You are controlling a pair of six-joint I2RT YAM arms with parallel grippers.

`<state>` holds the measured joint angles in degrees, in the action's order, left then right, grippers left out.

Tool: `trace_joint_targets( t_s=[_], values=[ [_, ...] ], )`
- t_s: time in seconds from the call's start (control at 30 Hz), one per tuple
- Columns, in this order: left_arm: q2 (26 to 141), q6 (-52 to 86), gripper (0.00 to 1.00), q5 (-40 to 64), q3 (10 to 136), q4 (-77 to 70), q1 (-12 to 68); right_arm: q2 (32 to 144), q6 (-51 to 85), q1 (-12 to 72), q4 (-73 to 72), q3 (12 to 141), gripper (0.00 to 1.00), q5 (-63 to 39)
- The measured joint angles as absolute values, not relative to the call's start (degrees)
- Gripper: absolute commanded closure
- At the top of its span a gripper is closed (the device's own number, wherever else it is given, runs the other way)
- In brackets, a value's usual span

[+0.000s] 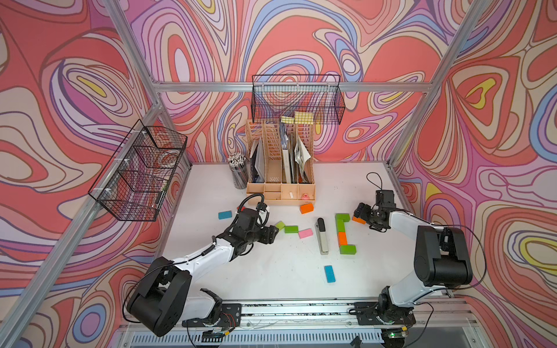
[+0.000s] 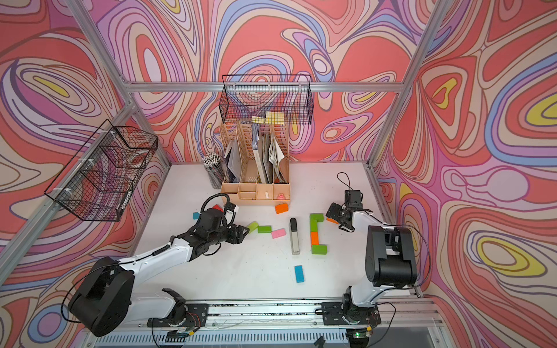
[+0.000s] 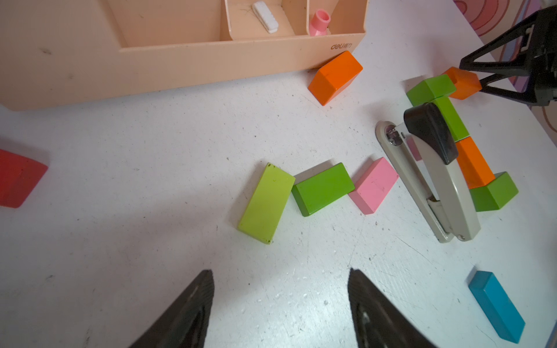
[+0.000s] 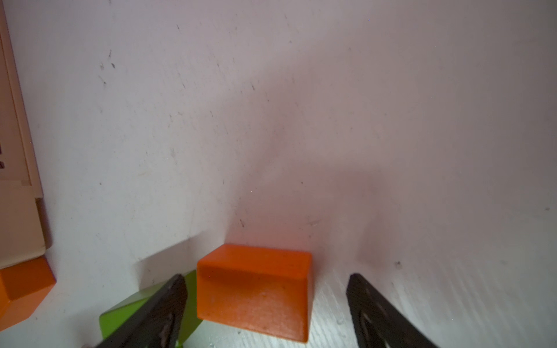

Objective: Assemble the letter c with building blocks
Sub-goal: Assemble the building block at the center of the board.

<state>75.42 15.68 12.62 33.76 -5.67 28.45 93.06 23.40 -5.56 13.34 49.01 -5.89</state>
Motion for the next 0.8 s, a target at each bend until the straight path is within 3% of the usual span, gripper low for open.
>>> trace_joint_targets(
  t_s=[0.27,0.8],
  values=[
    [75.42,15.66,0.27,12.6,33.76,-5.67,28.45,95.9,22.98,-4.4,14.28,50.46,0.13,-4.6],
    [75.42,15.64,0.27,12.38,33.76,-5.65,28.45,96.07,21.45,-3.53,16.4,51.81,0.29,-2.81]
  ],
)
